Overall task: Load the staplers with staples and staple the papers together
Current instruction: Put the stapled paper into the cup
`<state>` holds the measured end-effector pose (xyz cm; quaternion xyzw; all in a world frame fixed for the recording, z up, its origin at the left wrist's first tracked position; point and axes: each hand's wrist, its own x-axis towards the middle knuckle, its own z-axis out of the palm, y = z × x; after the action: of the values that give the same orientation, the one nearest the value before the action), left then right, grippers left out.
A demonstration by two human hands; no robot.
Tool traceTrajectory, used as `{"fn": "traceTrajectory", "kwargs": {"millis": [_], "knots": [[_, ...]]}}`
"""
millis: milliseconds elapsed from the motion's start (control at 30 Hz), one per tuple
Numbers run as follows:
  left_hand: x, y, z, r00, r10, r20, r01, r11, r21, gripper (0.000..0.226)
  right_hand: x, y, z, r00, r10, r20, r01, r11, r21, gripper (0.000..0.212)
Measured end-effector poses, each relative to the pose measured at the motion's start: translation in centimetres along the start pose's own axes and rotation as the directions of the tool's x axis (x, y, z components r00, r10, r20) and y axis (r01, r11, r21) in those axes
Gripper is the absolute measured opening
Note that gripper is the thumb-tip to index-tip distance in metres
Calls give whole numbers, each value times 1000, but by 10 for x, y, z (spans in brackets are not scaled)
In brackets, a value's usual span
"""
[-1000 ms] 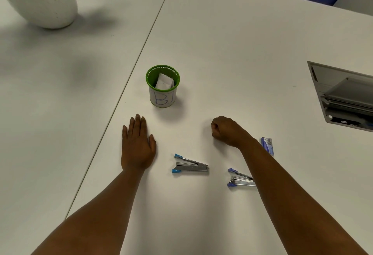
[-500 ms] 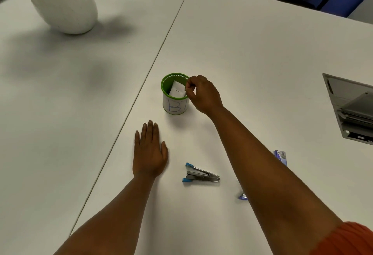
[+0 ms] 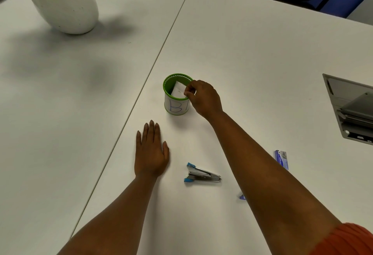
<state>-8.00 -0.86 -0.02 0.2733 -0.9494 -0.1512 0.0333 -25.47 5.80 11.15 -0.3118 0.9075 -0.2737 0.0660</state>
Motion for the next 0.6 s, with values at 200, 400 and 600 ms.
{"fn": "traceTrajectory", "kwargs": {"millis": [200,400,600], "knots": [[-1,-1,0,1000,-5,7,5,1000,-3,77,2,-1,2,1000,-11,-12,11,999,-34,9],[0,0,-1,1000,-6,4,6,1000,-17,77,7,-4,-2,999,-35,-21,34,998,-53,8],[-1,0,-2,1000,-4,18,5,1000,-26,77,9,-4,-3,1000,5,-24,-4,1000,14,14]]}}
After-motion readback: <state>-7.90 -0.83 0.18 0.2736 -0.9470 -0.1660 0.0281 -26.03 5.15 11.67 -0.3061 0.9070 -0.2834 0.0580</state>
